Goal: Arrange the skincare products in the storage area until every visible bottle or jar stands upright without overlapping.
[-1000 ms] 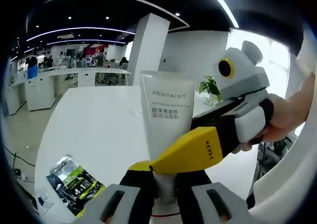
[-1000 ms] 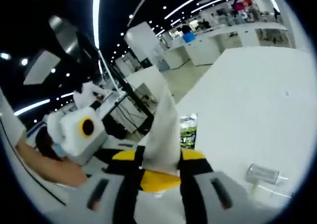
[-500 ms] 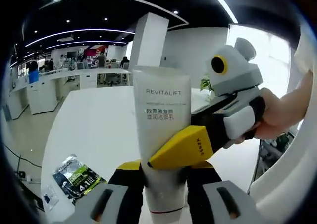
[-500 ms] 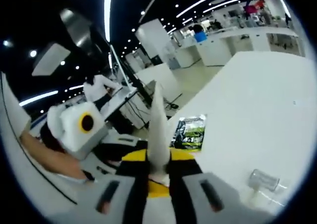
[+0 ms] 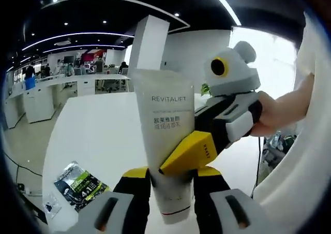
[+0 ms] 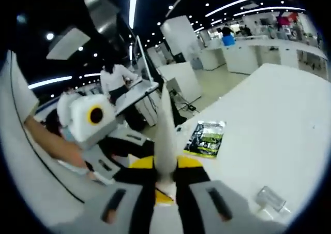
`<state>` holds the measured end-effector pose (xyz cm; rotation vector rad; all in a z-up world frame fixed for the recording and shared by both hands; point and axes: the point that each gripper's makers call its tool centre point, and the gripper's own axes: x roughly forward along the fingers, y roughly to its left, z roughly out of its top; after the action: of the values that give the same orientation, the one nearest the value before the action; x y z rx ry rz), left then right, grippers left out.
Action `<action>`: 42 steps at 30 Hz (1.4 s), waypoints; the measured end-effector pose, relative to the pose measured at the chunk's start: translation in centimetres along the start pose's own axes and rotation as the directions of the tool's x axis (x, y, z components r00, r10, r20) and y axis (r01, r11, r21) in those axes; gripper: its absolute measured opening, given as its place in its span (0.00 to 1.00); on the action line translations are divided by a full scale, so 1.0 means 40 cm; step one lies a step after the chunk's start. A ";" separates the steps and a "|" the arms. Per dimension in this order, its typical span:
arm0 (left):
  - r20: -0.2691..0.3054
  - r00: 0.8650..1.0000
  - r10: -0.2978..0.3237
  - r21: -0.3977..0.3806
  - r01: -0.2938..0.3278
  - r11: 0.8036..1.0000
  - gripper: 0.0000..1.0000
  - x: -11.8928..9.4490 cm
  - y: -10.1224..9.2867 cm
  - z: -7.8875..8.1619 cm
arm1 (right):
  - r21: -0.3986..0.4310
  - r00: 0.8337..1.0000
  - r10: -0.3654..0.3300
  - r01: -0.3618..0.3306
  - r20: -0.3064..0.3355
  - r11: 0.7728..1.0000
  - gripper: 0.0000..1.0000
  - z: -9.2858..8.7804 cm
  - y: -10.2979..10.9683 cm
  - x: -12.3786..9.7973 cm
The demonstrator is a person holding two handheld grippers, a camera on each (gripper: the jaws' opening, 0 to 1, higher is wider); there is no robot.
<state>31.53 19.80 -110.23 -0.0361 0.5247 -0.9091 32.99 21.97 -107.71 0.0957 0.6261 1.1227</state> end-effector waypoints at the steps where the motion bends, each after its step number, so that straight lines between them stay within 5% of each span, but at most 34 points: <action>1: 0.027 1.000 -0.007 0.022 0.007 1.000 0.31 -0.013 -0.004 0.012 | -0.009 1.000 0.003 -0.003 -0.002 1.000 0.11 -0.001 0.001 0.000; 5: 0.054 0.998 -0.013 0.024 0.011 1.000 0.30 -0.038 -0.003 0.022 | 0.011 0.999 0.034 -0.034 0.009 0.999 0.11 0.006 -0.009 -0.014; 12: 0.077 0.996 -0.037 0.006 0.037 0.999 0.34 -0.064 -0.001 0.034 | -0.104 0.999 0.022 -0.026 -0.040 0.994 0.11 -0.005 -0.039 -0.039; 20: 0.154 0.982 -0.112 -0.022 0.117 0.993 0.43 -0.076 -0.006 0.128 | -0.180 0.992 0.104 -0.116 -0.074 0.977 0.12 -0.012 -0.006 -0.057; 27: 0.213 0.941 -0.263 -0.006 0.271 0.963 0.45 -0.051 -0.074 0.204 | -0.210 0.988 0.138 -0.148 -0.064 0.966 0.12 -0.004 0.018 -0.083; 35: 0.147 0.904 -0.402 0.037 0.401 0.915 0.43 -0.006 -0.144 0.214 | -0.215 0.982 0.181 -0.190 -0.057 0.958 0.12 -0.001 0.040 -0.130; 42: 0.107 0.861 -0.498 0.046 0.496 0.867 0.29 0.009 -0.179 0.218 | -0.218 0.974 0.208 -0.222 -0.085 0.950 0.12 -0.009 0.046 -0.149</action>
<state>30.30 13.43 -100.98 -0.2170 0.4025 -1.4107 29.64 17.58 -104.80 -0.0688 0.5466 1.4060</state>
